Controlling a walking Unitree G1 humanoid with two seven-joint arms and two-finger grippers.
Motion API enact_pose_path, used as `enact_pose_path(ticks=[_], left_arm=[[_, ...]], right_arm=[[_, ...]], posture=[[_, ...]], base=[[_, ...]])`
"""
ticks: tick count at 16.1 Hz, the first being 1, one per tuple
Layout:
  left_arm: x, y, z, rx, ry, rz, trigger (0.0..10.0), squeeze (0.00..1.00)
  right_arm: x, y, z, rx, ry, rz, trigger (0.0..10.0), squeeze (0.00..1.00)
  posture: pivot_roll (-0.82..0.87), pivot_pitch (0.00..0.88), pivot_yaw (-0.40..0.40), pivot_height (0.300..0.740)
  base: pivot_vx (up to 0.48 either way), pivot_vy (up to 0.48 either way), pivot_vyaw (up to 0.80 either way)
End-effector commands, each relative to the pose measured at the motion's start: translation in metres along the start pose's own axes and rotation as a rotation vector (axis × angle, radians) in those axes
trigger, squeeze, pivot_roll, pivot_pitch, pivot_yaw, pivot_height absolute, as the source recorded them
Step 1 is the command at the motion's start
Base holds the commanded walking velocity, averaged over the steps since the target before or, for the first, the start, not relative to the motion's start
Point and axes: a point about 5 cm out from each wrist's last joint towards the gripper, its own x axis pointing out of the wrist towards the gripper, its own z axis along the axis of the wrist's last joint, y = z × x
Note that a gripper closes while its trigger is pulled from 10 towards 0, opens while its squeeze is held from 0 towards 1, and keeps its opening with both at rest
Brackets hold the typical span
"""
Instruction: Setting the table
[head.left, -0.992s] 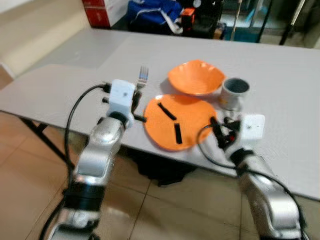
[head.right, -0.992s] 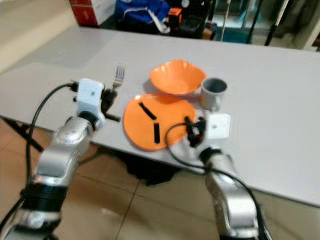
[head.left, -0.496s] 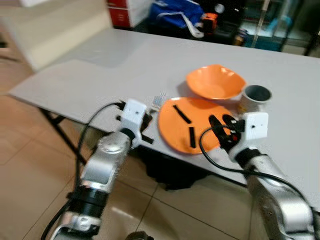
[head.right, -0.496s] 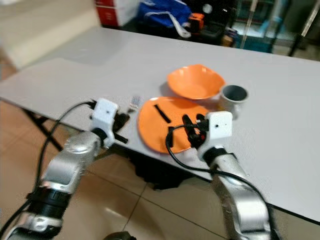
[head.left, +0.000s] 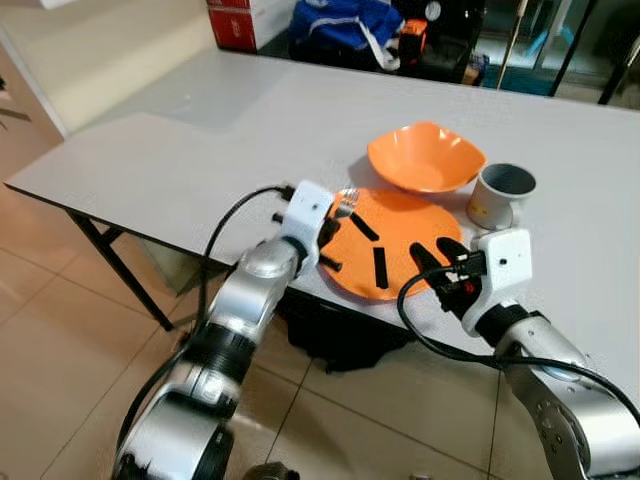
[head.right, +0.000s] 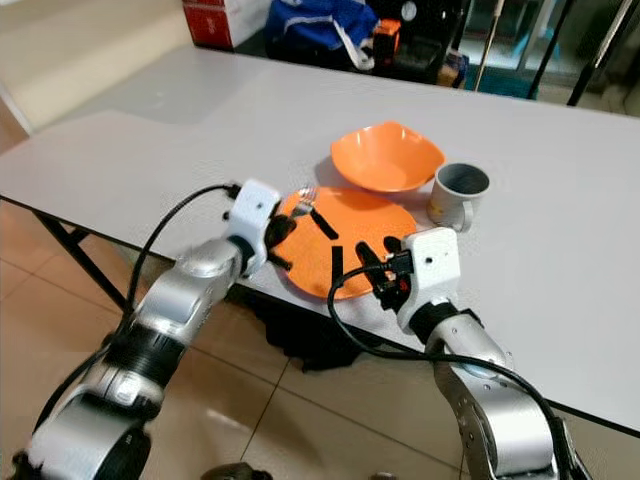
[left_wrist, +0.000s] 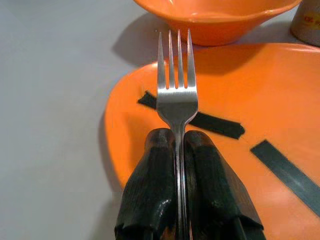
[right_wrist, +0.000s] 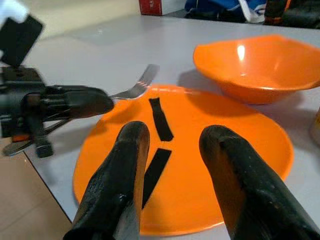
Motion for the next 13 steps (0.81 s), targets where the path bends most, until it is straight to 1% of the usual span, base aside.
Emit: enact_pose_path(ticks=[1,3,4,6,9,11,13], left_arm=[[0.004,0.002,0.002,0.008,-0.001,-0.005,10.0,0.00],[0.011,0.000,0.007,0.017,0.003,-0.023,10.0,0.00],[0.013,-0.001,0.009,0.018,0.003,-0.026,10.0,0.00],[0.019,-0.007,0.011,0.033,0.008,-0.038,10.0,0.00],[0.024,-0.012,0.013,0.020,0.005,-0.048,10.0,0.00],[0.029,-0.018,0.015,0.023,0.008,-0.056,10.0,0.00],[0.030,-0.018,0.017,0.021,0.005,-0.051,10.0,0.00]], right_arm=[[-0.001,0.006,0.004,-0.002,-0.006,0.026,10.0,0.00],[-0.003,0.008,0.003,-0.007,0.009,0.051,10.0,0.00],[-0.004,0.008,0.002,-0.018,0.024,0.061,10.0,0.00],[-0.005,0.006,-0.004,-0.065,0.068,0.040,10.0,0.00],[-0.005,0.006,-0.006,-0.070,0.087,0.032,10.0,0.00],[-0.006,0.008,-0.010,-0.062,0.119,0.042,10.0,0.00],[-0.006,0.010,-0.012,-0.060,0.128,0.049,10.0,0.00]], posture=[[-0.02,0.075,0.082,0.740],[-0.02,0.075,0.082,0.740],[-0.03,0.088,0.095,0.740],[-0.04,0.090,0.100,0.740],[-0.04,0.091,0.102,0.740],[-0.04,0.094,0.105,0.740],[-0.04,0.097,0.113,0.740]], base=[[0.000,0.000,0.00],[0.000,0.000,0.00],[0.000,0.000,0.00],[0.000,0.000,0.00],[0.000,0.000,0.00],[0.000,0.000,0.00],[0.000,0.000,0.00]])
